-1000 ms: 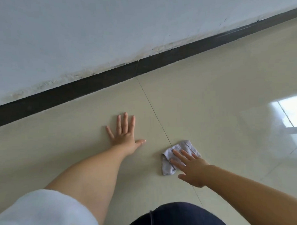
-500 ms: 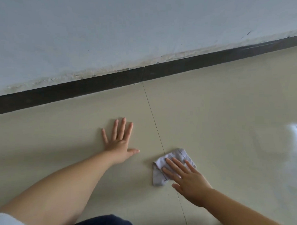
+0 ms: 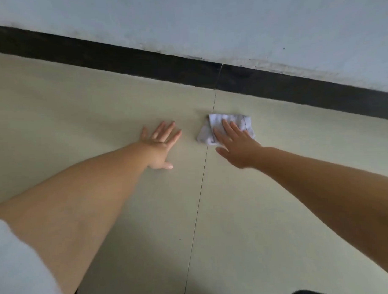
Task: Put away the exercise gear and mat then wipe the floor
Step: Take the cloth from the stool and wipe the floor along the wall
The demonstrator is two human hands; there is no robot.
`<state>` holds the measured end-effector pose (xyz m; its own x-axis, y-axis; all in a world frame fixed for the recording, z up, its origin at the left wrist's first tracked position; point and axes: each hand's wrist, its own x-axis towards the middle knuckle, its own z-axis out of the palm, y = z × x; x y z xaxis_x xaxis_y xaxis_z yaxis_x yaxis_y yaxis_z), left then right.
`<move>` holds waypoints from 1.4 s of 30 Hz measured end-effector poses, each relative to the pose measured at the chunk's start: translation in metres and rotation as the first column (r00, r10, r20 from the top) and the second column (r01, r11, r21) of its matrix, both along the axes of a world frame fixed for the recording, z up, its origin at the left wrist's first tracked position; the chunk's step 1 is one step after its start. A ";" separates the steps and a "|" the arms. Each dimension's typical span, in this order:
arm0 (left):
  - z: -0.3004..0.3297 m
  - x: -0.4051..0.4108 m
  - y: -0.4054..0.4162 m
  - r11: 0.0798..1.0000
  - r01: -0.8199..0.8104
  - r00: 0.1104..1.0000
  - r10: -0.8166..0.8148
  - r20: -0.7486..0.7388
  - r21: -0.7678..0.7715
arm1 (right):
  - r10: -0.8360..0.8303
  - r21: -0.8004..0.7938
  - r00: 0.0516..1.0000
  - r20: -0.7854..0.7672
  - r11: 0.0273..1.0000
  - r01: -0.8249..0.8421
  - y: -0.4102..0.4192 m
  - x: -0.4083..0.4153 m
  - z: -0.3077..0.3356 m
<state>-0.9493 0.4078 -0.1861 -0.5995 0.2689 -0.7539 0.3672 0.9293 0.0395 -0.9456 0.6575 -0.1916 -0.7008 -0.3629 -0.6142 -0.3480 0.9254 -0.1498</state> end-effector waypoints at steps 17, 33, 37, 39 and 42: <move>-0.007 0.149 0.120 0.931 -0.296 0.951 0.308 -0.025 0.215 | -0.352 -0.109 0.925 -0.141 0.935 0.339 0.083 0.048 -0.025; -0.001 0.149 0.147 0.957 -0.284 0.948 0.289 -0.131 0.060 | -0.199 -0.153 0.974 -0.110 0.971 0.182 0.074 0.356 -0.023; -0.005 0.143 0.176 0.956 -0.267 0.956 0.278 -0.088 0.125 | -0.256 -0.182 0.934 -0.250 0.960 0.214 0.099 0.271 -0.032; -0.010 0.142 0.182 0.951 -0.291 0.953 0.298 -0.057 0.106 | -0.390 -0.177 0.877 -0.280 0.919 0.352 0.114 0.181 -0.033; -0.012 0.142 0.180 0.956 -0.283 0.956 0.287 -0.055 0.082 | -0.490 -0.142 0.849 -0.198 0.871 0.470 0.135 0.050 -0.028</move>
<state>-0.8078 0.5873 -0.1985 -0.7068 0.1318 -0.6950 0.0915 0.9913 0.0948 -0.8958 0.7920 -0.2201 -0.9139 0.0101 -0.4058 0.1031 0.9727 -0.2079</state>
